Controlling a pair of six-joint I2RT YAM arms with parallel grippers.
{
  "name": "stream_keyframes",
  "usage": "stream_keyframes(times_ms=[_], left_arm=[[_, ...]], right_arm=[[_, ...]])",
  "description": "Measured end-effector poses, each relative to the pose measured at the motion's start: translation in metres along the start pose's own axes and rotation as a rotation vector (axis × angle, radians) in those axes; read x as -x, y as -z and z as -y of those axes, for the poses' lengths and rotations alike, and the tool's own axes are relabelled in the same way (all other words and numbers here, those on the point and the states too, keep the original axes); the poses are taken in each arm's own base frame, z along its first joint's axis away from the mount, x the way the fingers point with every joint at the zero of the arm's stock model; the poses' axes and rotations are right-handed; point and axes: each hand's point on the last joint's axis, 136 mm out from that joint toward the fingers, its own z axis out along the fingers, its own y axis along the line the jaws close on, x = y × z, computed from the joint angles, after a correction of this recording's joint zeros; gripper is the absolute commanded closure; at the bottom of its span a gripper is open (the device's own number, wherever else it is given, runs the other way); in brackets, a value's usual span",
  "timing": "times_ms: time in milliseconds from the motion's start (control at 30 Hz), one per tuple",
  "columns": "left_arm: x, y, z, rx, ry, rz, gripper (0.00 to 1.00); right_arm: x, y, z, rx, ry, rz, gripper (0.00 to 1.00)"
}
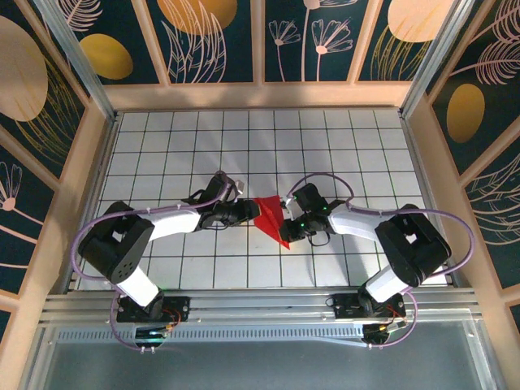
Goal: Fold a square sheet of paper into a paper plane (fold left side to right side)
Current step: Fourth fold the wing at the center of the table.
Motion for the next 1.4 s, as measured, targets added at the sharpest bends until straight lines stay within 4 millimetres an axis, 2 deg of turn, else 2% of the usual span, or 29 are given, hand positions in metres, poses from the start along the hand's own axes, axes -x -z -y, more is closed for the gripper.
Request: stream_keyframes(times_ms=[300, 500, 833, 1400], left_arm=[[0.000, -0.006, -0.001, 0.005, 0.002, -0.008, 0.63], [-0.002, -0.015, 0.004, 0.004, -0.009, -0.024, 0.63], [-0.001, -0.032, 0.000, 0.018, 0.006, -0.039, 0.59], [0.003, -0.032, 0.006, 0.006, 0.007, -0.032, 0.58]], right_arm=[[-0.002, 0.000, 0.002, 0.028, -0.016, 0.001, 1.00], [-0.002, 0.001, 0.003, 0.051, -0.029, 0.002, 1.00], [0.000, 0.002, 0.000, 0.074, -0.029, 0.008, 1.00], [0.000, 0.001, 0.000, 0.076, -0.028, 0.008, 1.00]])
